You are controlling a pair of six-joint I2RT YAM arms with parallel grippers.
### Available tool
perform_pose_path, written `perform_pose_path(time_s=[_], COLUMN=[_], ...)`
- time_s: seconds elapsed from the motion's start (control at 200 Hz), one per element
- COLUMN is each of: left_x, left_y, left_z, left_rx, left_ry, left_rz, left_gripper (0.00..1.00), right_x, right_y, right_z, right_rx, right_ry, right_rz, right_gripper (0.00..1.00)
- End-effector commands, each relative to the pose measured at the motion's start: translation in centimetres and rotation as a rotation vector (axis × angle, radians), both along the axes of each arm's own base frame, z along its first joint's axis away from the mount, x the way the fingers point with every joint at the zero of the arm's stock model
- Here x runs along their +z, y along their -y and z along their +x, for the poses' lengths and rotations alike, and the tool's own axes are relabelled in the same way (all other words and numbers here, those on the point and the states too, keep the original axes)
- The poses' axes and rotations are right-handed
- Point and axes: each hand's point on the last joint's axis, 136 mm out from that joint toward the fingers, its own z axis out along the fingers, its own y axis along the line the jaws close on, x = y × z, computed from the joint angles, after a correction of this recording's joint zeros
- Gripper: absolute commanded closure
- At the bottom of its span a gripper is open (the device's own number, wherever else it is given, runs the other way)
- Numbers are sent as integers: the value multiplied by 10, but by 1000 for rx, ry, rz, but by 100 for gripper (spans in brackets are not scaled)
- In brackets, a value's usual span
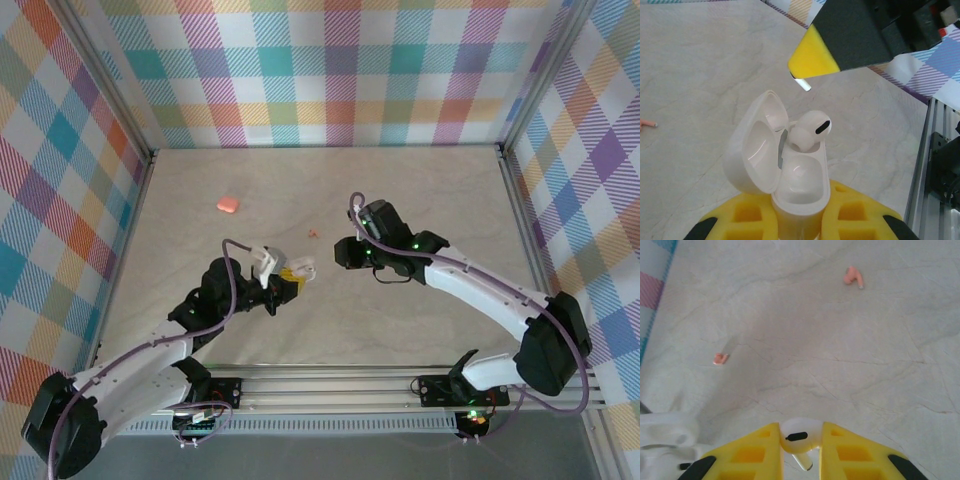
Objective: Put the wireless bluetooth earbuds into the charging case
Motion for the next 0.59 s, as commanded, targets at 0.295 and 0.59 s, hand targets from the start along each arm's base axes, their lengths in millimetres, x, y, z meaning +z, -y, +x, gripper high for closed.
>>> perform_pose_path(time_s=[0.295,0.59], left_x=[27,23], left_y=[21,30], left_z=[15,29], left_rx=[-42,-10], left_ry=[103,96], left_rz=[-48,-62], left_gripper=[100,100], right_x=[52,75], right_y=[-21,-25], right_z=[-2,-12], right_rx=[92,156], right_ry=[124,174], right_rz=[202,261], right_gripper=[78,78])
